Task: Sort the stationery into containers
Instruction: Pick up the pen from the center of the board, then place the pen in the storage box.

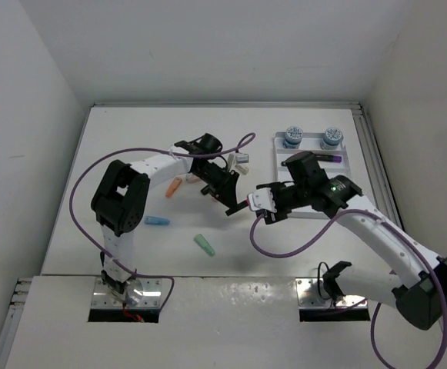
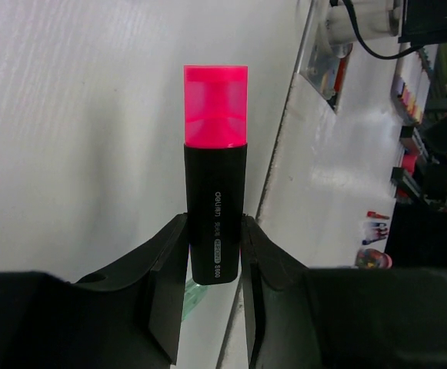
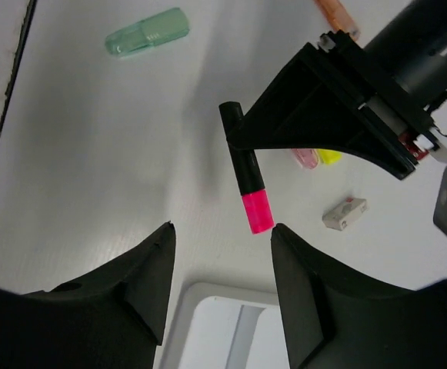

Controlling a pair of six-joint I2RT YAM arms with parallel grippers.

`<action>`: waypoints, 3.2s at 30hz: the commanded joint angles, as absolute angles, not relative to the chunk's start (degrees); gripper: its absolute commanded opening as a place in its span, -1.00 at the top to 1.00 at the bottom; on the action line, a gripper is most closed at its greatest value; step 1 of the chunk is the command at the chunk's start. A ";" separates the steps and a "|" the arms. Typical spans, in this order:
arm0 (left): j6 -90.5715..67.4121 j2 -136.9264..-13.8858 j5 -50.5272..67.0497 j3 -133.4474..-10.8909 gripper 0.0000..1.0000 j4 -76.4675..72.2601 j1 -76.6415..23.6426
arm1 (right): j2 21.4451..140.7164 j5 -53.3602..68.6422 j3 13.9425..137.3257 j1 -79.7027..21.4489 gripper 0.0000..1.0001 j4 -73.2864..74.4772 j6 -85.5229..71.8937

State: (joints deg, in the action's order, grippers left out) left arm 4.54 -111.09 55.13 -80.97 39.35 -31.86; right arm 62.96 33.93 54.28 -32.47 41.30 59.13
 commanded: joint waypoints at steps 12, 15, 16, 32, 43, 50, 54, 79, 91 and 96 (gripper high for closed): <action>3.08 -109.07 64.07 -84.55 1.00 44.12 -30.94 | 73.21 27.34 60.64 -37.97 0.00 41.04 68.47; 2.73 -108.90 65.12 -84.55 1.00 44.03 -30.50 | 75.05 27.16 61.35 -37.97 -0.02 41.31 68.64; 2.38 -108.90 65.65 -84.64 1.00 43.95 -30.41 | 75.41 27.07 61.35 -38.14 -0.03 41.05 68.82; 0.62 -107.58 70.05 -83.67 1.00 42.54 -30.06 | 80.42 24.61 61.00 -40.08 0.39 35.25 69.96; -4.56 -104.94 58.37 -83.14 -0.57 37.01 -22.60 | 78.31 25.75 59.77 -31.57 1.00 33.93 69.69; -9.33 -104.68 47.39 -85.86 -0.63 28.74 -10.47 | 83.39 28.12 65.55 -16.19 1.00 35.68 75.14; -7.12 -105.03 44.30 -86.31 -0.62 30.75 -9.58 | 89.89 28.92 67.59 -8.20 1.00 35.07 80.06; -0.26 -110.22 43.42 -89.56 -0.63 34.19 -7.74 | 115.22 24.35 82.00 -0.88 1.00 25.58 84.29; 7.20 -107.06 34.47 -87.37 -0.61 35.42 -13.88 | 116.46 22.06 84.38 -0.70 -0.11 25.31 81.22; 9.93 -103.80 25.51 -81.39 -0.38 31.91 -21.70 | 112.42 22.50 84.81 -0.70 -0.10 23.82 73.05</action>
State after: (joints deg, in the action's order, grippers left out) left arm 6.22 -108.20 31.59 -83.59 33.69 -17.17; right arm 117.34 21.28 82.48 -0.89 25.71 78.83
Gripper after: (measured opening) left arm 0.715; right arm 0.555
